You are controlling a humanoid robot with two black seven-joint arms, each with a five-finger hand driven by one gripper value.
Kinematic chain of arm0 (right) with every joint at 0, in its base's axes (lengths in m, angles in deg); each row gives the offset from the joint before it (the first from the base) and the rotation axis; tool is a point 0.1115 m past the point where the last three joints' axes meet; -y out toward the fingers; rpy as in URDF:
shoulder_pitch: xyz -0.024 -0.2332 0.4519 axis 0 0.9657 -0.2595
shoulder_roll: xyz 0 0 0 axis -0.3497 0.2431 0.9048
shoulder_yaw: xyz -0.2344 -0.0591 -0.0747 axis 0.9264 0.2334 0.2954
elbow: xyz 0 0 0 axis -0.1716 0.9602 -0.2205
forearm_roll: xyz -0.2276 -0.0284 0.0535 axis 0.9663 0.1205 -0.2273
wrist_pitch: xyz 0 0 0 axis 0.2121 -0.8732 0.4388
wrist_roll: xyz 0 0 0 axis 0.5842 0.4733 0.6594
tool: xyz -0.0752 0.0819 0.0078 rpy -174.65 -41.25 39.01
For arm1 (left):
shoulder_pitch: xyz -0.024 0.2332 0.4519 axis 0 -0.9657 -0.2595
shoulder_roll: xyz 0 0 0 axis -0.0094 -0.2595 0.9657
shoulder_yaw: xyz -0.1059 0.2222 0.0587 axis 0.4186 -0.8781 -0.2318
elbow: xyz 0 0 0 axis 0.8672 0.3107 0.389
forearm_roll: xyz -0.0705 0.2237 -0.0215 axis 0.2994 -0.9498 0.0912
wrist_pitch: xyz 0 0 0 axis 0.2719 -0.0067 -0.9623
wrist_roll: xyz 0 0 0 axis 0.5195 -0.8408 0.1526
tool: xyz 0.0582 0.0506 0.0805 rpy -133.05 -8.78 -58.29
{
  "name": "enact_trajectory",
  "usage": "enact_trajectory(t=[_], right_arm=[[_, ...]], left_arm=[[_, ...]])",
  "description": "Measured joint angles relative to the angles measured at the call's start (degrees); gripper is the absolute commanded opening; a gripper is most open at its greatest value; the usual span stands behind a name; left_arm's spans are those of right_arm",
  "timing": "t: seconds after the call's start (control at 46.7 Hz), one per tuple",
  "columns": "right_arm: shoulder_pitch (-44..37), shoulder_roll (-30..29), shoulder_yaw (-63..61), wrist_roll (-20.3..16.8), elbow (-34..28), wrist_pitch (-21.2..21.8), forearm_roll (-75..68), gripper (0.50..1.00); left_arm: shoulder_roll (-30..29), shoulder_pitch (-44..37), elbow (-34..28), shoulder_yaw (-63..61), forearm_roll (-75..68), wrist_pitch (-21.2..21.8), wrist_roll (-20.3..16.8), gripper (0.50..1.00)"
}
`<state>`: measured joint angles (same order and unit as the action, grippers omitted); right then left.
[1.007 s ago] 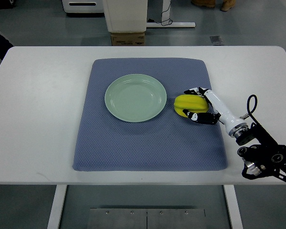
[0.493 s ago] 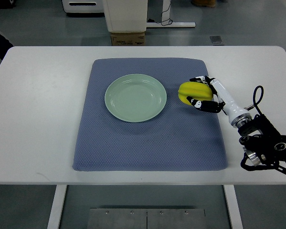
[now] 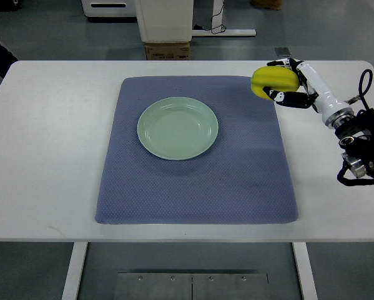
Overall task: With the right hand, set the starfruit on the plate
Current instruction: 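Lift the starfruit with the right hand away from the mat, then carry the starfruit over the green plate and lower it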
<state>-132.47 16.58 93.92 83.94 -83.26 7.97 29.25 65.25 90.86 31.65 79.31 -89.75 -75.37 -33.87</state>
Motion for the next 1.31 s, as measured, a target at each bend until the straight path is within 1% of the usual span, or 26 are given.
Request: enact_trajectory(t=[0.214,0.45,0.536,0.707,0.9,1.007,1.093,1.307], right_arm=[[-0.68,-1.80,0.30,0.00,0.02,1.13,0.02,0.500],[-0.85,-9.18,0.80,0.00,1.20,1.19,0.47,0.500],[-0.86,-12.63,0.92,0.00,3.24,1.33,0.61,0.500],[-0.80,-19.33,0.97,0.00,9.68,4.33,0.64,0.500],[-0.78,-24.75,1.01,0.00,16.20,7.41,0.75,0.500],[-0.68,-25.09,1.97,0.00,20.48,10.33,0.86,0.500],[-0.28,-25.12,3.76,0.00,22.92,11.42,0.85,0.500],[0.61,-25.15,5.02,0.00,23.59,11.72,0.75,0.500]], left_arm=[[0.00,0.02,-0.05,0.00,0.00,0.01,0.00,1.000],[0.00,0.00,-0.04,0.02,0.00,0.02,0.01,1.000],[0.00,0.00,-0.01,0.01,0.00,0.01,0.01,1.000],[0.00,0.00,-0.02,-0.01,0.00,0.01,0.01,1.000],[0.00,0.00,-0.02,0.00,0.00,0.01,0.01,1.000],[0.00,0.02,-0.04,0.00,-0.01,0.01,0.00,1.000],[0.00,0.00,-0.04,0.01,-0.01,0.01,0.00,1.000],[0.00,0.00,-0.02,0.02,-0.01,0.01,0.00,1.000]])
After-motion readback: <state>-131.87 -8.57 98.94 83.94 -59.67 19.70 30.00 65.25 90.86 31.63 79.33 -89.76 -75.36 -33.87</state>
